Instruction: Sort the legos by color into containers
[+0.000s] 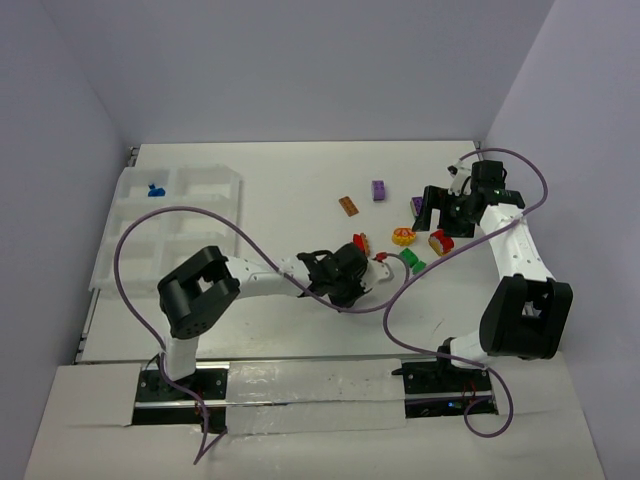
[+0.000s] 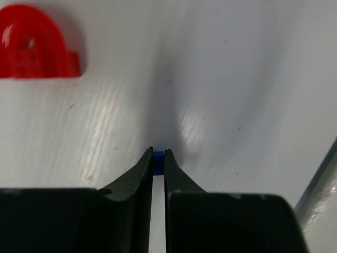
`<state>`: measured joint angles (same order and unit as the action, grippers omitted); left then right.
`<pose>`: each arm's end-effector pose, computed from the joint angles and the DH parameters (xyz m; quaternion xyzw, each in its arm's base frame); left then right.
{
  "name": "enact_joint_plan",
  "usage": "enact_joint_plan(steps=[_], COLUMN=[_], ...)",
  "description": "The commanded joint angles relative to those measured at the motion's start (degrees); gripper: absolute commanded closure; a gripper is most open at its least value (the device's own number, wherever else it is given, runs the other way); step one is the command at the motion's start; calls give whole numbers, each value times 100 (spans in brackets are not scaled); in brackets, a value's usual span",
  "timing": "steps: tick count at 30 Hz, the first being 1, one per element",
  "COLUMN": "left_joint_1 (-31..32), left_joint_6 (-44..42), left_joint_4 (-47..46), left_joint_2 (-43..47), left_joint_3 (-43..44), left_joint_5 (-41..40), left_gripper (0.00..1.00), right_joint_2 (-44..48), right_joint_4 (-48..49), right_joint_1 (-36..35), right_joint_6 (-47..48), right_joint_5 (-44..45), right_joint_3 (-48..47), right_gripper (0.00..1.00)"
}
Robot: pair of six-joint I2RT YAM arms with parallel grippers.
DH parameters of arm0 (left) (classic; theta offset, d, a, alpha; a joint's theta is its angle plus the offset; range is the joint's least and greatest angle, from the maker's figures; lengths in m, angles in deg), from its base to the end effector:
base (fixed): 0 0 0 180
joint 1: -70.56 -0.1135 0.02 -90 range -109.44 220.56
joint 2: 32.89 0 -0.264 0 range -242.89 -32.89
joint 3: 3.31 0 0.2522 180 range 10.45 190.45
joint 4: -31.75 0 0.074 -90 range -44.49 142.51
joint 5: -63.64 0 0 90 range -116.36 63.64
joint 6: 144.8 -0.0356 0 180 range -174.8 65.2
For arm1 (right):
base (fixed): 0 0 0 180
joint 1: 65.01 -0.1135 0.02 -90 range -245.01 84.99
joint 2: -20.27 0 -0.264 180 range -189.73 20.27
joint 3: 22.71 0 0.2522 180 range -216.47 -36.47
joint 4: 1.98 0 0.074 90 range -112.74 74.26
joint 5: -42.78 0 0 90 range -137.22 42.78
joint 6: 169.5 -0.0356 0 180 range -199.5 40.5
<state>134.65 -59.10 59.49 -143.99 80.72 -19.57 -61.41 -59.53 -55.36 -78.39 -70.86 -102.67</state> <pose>0.1721 -0.3640 0.1557 0.5496 0.7770 -0.1993 0.2335 0.2867 -0.0343 0.2755 0.0161 0.9452 0.1723 0.2767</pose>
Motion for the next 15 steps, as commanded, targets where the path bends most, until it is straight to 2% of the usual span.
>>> enact_joint_plan(steps=[1,8,13,15], left_joint_1=[-548,-1993,-3614,-4491], left_joint_6=[-59,-151,-163,-196], left_joint_4=[644,1131,1416,1528], left_joint_2=[439,1408,2027,2031], left_joint_3=[-106,53,638,1005], left_joint_5=[-143,333,786,972], left_gripper=[100,100,100,100], right_joint_2=[-32,2,-24,-44], right_joint_4=[-7,28,32,45], right_joint_1=[46,33,-127,-283], right_joint_6=[-14,-9,49,65], right_joint_5=[-90,-217,-271,-154], right_joint_3=[-183,-253,-379,-432], right_gripper=[0,0,0,0])
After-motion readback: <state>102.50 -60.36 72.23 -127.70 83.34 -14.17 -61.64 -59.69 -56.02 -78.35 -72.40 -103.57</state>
